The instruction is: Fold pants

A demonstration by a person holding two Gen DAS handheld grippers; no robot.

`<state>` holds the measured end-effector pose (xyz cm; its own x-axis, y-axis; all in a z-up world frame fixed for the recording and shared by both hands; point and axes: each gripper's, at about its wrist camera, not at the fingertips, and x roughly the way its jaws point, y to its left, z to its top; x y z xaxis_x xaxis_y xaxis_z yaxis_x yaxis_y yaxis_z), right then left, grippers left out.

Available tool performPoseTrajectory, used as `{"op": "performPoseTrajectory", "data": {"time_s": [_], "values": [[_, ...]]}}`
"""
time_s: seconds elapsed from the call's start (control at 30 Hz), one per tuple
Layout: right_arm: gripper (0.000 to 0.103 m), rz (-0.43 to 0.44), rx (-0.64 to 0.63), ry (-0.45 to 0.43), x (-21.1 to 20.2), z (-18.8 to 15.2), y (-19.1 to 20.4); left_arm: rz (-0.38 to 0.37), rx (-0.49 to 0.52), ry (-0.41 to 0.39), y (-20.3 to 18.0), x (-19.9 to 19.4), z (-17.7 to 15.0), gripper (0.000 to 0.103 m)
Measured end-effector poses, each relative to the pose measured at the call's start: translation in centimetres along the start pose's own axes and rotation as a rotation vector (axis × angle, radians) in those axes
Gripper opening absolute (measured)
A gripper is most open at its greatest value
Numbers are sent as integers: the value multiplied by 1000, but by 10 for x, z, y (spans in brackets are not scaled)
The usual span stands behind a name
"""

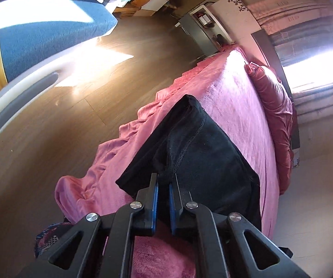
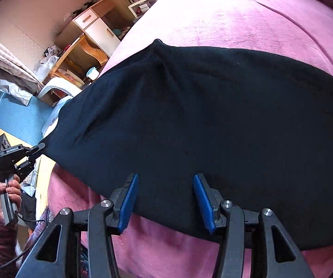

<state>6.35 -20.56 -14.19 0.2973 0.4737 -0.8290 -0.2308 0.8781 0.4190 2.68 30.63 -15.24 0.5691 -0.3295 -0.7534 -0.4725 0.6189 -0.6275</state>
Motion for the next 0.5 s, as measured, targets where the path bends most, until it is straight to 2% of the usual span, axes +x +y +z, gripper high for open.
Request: {"op": "performPoseTrajectory", "data": {"time_s": [0.1,0.2,0.27,0.37,0.43,0.5], "values": [[50,-3,5,4,1,-7,-5,78,21,27,8,11,-1,7],[50,-18,-13,-2,2,-13,-4,126,24,56,14,28,-5,8],[50,-43,-39,-3,4,-14,2,160,61,58,10,30,-8,10],[51,-64,-68,-13,10,-16,10,261,94,24,1,21,-8,27],[51,-50,-45,-29,10,-17,8,306,97,-42,-6,7,-7,28],[51,-26,-15,-41,7,-20,-1,298,126,-114,-20,-8,-11,29]]}}
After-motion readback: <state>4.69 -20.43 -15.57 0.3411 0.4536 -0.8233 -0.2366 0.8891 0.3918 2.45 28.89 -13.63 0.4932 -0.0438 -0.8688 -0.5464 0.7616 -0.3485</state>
